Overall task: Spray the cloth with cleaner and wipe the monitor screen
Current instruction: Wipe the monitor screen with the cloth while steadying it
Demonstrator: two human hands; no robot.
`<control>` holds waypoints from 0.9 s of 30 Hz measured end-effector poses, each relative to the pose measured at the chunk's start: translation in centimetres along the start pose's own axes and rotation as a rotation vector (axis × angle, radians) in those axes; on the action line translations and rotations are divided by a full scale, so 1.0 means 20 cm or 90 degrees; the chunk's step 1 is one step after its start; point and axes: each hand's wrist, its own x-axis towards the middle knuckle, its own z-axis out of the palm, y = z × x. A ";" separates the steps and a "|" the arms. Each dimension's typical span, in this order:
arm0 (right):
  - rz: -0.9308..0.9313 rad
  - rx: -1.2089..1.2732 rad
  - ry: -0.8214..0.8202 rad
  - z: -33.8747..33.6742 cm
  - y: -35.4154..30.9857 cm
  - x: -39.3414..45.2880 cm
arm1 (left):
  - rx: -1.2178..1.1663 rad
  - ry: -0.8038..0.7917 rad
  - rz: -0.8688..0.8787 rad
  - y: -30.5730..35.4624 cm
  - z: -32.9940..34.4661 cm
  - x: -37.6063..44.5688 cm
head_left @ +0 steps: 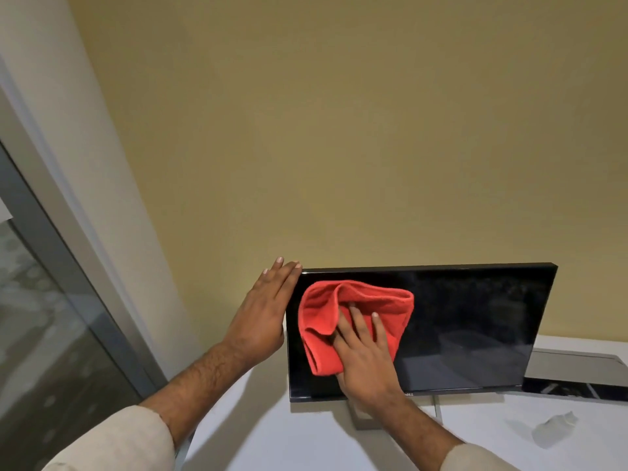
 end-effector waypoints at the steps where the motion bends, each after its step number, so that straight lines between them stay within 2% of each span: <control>1: 0.029 0.024 0.036 -0.02 0.00 0.04 | -0.006 0.002 -0.002 0.00 0.00 0.00; 3: 0.060 0.067 0.087 -0.07 -0.04 0.12 | -0.023 0.006 -0.003 0.00 0.00 0.00; 5: 0.061 0.079 0.088 -0.10 -0.09 0.19 | -0.035 0.004 0.002 0.00 -0.01 0.00; 12: -0.100 0.004 -0.059 0.02 -0.18 0.08 | -0.080 -0.023 0.016 -0.05 -0.08 0.03; 16: -0.087 -0.030 -0.106 0.09 -0.14 -0.05 | -0.061 -0.035 0.029 -0.06 -0.20 0.15; 21: -0.055 -0.031 -0.100 0.07 -0.12 -0.07 | -0.044 -0.107 0.062 0.05 -0.19 0.31; 27: 0.027 0.062 0.012 -0.05 -0.12 0.11 | -0.075 -0.144 0.018 0.04 -0.25 0.36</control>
